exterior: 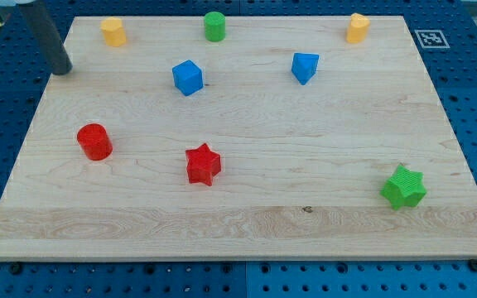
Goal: Point at the yellow hexagon
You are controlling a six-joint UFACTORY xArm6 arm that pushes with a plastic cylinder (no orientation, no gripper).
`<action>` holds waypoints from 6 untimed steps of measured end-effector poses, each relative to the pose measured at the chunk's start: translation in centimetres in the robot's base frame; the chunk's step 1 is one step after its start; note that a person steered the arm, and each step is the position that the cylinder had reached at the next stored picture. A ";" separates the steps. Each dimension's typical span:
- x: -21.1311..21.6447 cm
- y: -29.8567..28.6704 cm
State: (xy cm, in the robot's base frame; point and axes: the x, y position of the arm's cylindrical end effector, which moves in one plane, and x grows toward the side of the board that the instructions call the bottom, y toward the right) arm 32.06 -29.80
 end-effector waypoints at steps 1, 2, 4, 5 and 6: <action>-0.3 -0.7; -0.3 -0.7; -6.7 2.4; -9.1 2.5; -9.4 3.5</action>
